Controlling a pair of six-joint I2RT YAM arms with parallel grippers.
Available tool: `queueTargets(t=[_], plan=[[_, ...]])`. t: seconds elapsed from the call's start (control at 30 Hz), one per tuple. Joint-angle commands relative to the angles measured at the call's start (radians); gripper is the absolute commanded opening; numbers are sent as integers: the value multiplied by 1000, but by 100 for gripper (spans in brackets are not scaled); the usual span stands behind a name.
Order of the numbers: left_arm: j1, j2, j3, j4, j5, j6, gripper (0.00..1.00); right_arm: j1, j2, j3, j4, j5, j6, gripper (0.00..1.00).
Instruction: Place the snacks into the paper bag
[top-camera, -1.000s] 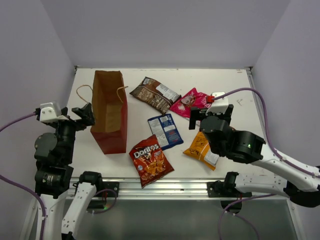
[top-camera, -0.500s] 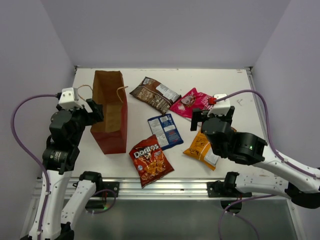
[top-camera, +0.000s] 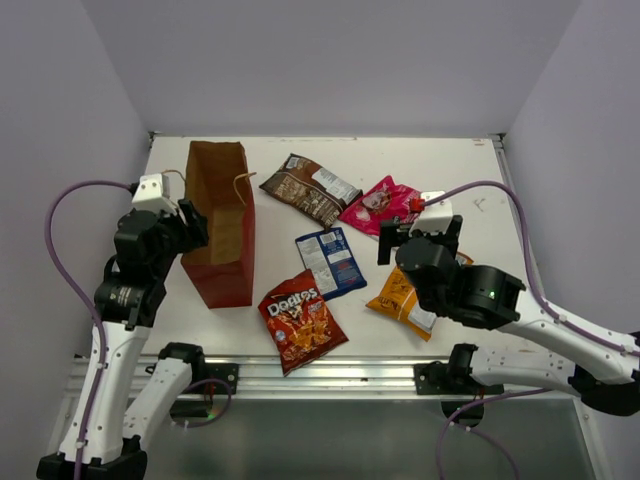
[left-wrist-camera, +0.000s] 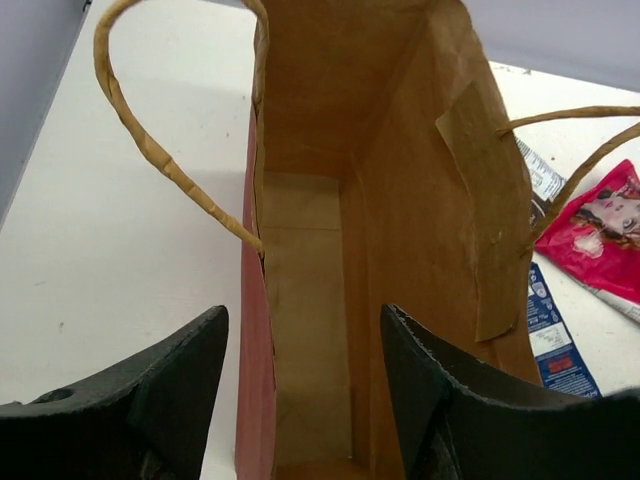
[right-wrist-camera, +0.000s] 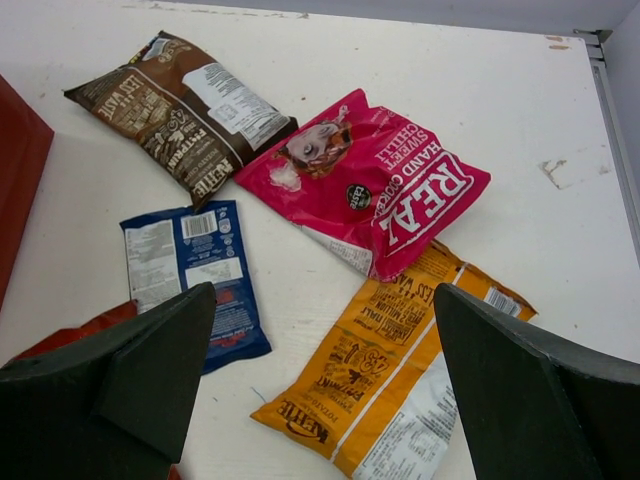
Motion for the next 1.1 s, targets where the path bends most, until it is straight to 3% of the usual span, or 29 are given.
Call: queueTargets(t=[0.0, 0.13, 0.33, 0.43, 0.6, 0.73, 0.8, 1.07], plan=[[-2, 2, -13, -20, -20, -11, 66, 2, -18, -10, 15, 11, 38, 94], [-2, -2, -29, -14, -23, -14, 54, 2, -18, -14, 15, 14, 39, 94], [-2, -1, -36, -6, -25, -10, 23, -4, 26, -23, 36, 3, 28, 85], [-2, -2, -42, 1, -13, -4, 13, -72, 93, -39, 99, -107, -11, 83], [-2, -8, -55, 24, 6, 7, 13, -282, 227, -94, 324, -337, -97, 80], [-4, -4, -62, 33, 7, 15, 13, -353, 379, -62, 504, -472, -180, 94], [-2, -2, -62, 38, 12, 19, 13, -380, 498, 4, 535, -521, -226, 99], [-2, -18, -65, 52, 9, 33, 12, -432, 905, 323, 607, -638, -321, 99]])
